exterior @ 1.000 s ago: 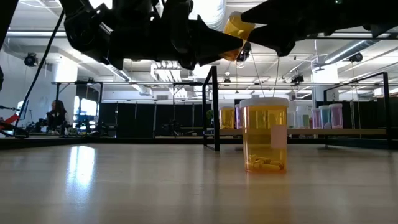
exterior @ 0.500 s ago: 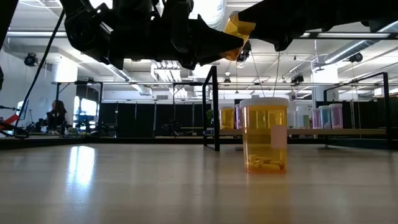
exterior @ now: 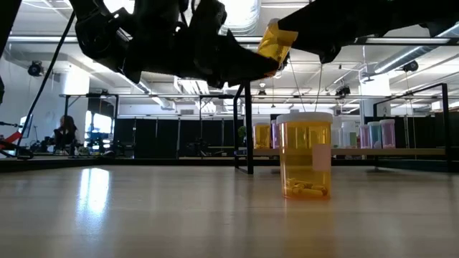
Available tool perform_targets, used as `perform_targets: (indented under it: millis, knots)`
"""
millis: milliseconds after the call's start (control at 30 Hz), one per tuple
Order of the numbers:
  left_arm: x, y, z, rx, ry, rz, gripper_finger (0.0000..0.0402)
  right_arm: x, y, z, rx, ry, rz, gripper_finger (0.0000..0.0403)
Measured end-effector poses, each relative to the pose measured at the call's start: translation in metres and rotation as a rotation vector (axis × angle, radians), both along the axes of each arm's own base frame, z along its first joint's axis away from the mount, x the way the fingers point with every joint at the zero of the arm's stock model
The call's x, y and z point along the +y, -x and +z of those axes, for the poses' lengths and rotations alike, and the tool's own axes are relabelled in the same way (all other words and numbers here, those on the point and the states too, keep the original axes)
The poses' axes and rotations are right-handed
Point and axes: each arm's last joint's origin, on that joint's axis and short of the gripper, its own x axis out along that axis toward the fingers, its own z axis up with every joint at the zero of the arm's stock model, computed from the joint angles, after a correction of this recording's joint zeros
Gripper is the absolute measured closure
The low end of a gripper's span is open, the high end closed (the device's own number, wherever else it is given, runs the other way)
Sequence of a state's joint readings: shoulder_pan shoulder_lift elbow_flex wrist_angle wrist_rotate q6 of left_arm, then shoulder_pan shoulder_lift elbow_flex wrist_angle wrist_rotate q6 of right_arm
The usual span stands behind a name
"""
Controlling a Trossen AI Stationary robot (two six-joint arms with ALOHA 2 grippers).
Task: Pick and place medicine bottles onto shelf by color
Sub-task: Put the top orange pill bottle on the shelf
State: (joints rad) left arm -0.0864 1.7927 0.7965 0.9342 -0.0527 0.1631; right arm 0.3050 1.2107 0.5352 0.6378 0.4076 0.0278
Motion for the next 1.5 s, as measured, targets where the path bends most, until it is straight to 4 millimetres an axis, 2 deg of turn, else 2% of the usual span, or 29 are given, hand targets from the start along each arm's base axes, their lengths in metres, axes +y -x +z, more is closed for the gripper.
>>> perform_targets:
  millis: [167, 267, 467, 567, 733, 900, 1067, 1267, 1500]
  knots:
    - [0.004, 0.001, -0.008, 0.098, -0.025, 0.012, 0.0107, -0.001, 0.002, 0.011, 0.055, -0.013, -0.005, 0.0195]
    - [0.005, 0.001, -0.01, 0.122, -0.043, 0.029, 0.0083, -0.001, 0.004, 0.021, 0.098, -0.019, -0.013, 0.0195]
    - [0.004, 0.004, -0.012, 0.167, -0.062, 0.152, 0.0073, -0.004, 0.01, 0.047, 0.168, -0.034, -0.054, 0.0195]
    - [-0.005, 0.008, -0.003, 0.154, -0.05, 0.182, 0.0073, -0.008, 0.016, 0.066, 0.185, -0.007, -0.123, 0.0195]
    - [-0.021, 0.018, 0.012, 0.154, -0.055, 0.155, 0.0072, -0.031, 0.026, 0.09, 0.279, 0.066, -0.231, 0.0195]
    - [-0.036, 0.026, 0.019, 0.148, -0.05, 0.111, 0.0072, -0.073, 0.035, 0.099, 0.361, 0.118, -0.385, 0.0195]
    - [-0.041, 0.028, 0.017, 0.155, -0.028, 0.101, 0.0072, -0.125, 0.046, 0.087, 0.422, 0.094, -0.47, 0.0195]
    - [-0.041, 0.029, 0.015, 0.178, -0.017, 0.11, 0.0072, -0.184, 0.061, 0.048, 0.428, -0.064, -0.531, 0.0195]
    - [-0.041, 0.029, 0.014, 0.179, -0.019, 0.115, 0.0072, -0.217, 0.054, 0.013, 0.386, -0.131, -0.512, 0.0195]
